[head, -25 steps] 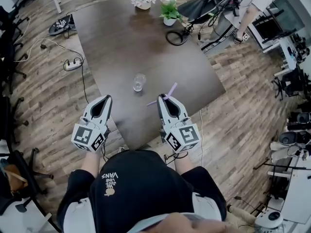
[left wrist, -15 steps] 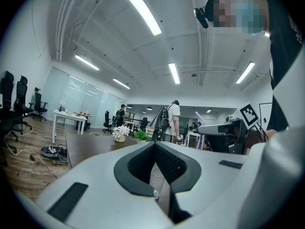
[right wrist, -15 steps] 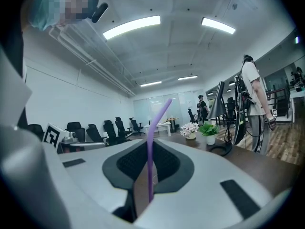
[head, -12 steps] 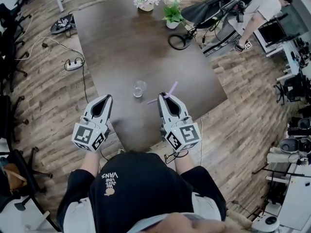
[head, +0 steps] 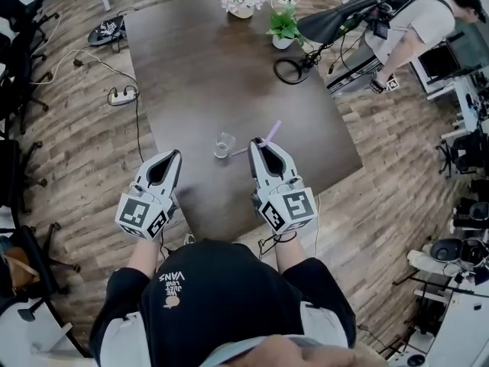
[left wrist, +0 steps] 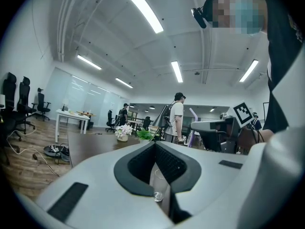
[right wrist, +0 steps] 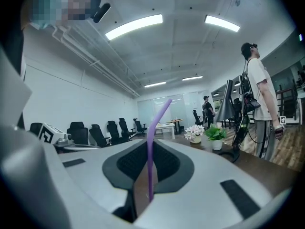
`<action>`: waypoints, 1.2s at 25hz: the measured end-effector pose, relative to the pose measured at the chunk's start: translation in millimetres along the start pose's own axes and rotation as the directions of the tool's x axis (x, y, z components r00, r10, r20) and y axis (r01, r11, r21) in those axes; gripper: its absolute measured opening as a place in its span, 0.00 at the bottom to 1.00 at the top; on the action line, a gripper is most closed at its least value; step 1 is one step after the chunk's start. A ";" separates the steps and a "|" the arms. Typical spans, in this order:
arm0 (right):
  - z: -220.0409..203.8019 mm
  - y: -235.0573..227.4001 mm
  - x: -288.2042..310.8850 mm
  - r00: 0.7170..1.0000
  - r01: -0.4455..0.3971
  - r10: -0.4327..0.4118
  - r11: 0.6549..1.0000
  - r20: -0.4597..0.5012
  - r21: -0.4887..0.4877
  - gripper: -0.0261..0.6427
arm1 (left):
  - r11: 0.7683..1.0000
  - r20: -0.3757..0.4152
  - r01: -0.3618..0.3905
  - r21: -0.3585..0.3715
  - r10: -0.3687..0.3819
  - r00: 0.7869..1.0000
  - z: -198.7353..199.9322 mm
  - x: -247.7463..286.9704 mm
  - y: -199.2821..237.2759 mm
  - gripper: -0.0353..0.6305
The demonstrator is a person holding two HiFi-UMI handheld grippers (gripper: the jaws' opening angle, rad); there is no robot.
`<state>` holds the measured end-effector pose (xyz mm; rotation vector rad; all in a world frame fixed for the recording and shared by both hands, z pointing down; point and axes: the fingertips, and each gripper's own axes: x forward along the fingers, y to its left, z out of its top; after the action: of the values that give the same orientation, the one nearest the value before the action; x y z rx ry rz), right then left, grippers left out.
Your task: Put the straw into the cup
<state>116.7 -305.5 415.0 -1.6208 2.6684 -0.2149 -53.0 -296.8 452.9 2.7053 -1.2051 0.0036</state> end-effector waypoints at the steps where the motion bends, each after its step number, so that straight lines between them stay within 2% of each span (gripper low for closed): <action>1: 2.2 0.3 4.5 1.000 -0.009 0.009 1.000 0.003 -0.006 0.10 | 1.000 -0.002 -0.004 -0.001 0.004 1.000 -0.8 -0.1 0.4 0.07; 8: 11.7 3.0 30.2 0.998 -0.057 0.058 0.997 0.023 -0.043 0.10 | 1.000 -0.009 -0.029 -0.005 0.029 1.000 -5.3 1.8 2.7 0.07; 11: 7.9 2.3 37.6 0.997 -0.072 0.073 0.997 0.020 -0.027 0.10 | 0.999 -0.010 -0.032 -0.003 0.032 0.999 -4.4 3.7 2.3 0.07; 18: -22.8 -1.2 50.7 0.997 -0.075 0.075 0.997 -0.024 0.009 0.10 | 0.999 -0.011 -0.037 -0.011 0.037 0.999 -6.0 7.7 1.6 0.07; 25: -54.7 -5.1 56.0 0.996 -0.034 0.034 0.999 -0.081 0.008 0.10 | 0.999 -0.017 -0.040 -0.008 0.040 0.999 -8.0 5.4 0.0 0.07; 30: -75.8 -6.5 61.3 0.992 -0.048 0.049 0.999 -0.119 0.014 0.11 | 0.999 -0.021 -0.043 -0.007 0.043 0.999 -10.4 7.3 0.7 0.07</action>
<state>87.8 -354.3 494.6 -1.5867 2.7843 -0.3354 -47.8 -301.0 463.8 2.6661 -1.2547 0.0326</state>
